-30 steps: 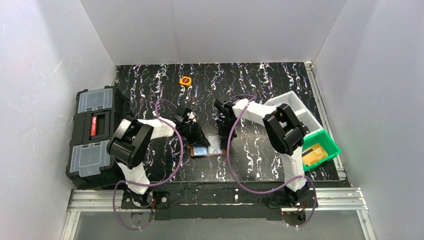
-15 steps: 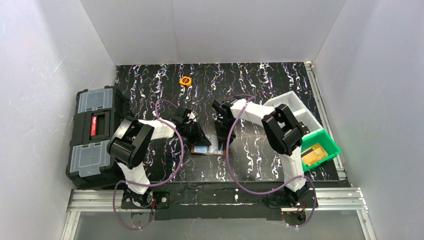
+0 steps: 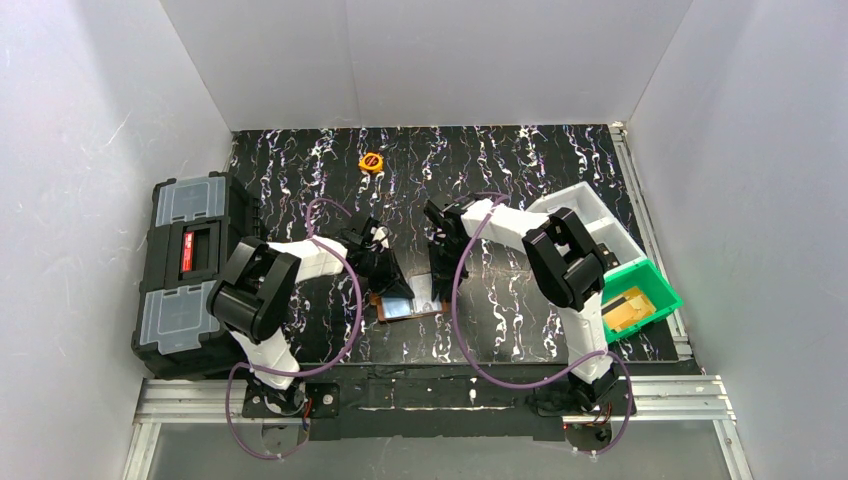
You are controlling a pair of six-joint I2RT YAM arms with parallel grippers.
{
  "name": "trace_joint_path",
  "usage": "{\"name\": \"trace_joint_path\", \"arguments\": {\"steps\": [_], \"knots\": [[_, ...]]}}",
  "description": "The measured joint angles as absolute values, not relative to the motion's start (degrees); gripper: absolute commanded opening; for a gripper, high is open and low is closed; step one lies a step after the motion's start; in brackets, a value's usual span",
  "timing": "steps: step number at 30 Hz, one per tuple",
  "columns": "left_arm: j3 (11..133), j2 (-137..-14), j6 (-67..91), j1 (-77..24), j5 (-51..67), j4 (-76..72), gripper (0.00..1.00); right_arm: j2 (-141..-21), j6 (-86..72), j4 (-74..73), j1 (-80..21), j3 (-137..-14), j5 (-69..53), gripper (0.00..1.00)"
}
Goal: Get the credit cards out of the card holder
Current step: Remove the credit card from the card holder.
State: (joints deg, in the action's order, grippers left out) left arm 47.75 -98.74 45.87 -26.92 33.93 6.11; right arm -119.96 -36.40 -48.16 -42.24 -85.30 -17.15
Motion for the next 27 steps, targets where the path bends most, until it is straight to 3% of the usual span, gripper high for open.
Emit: {"name": "trace_joint_path", "arguments": {"steps": [11, 27], "knots": [[49.2, -98.7, 41.7, -24.9, 35.0, 11.2, 0.0, -119.6, -38.9, -44.1, -40.5, -82.6, -22.4, 0.15], [51.9, -99.0, 37.5, -22.8, 35.3, 17.3, 0.0, -119.6, -39.7, -42.1, -40.0, -81.9, -23.5, 0.13]]}}
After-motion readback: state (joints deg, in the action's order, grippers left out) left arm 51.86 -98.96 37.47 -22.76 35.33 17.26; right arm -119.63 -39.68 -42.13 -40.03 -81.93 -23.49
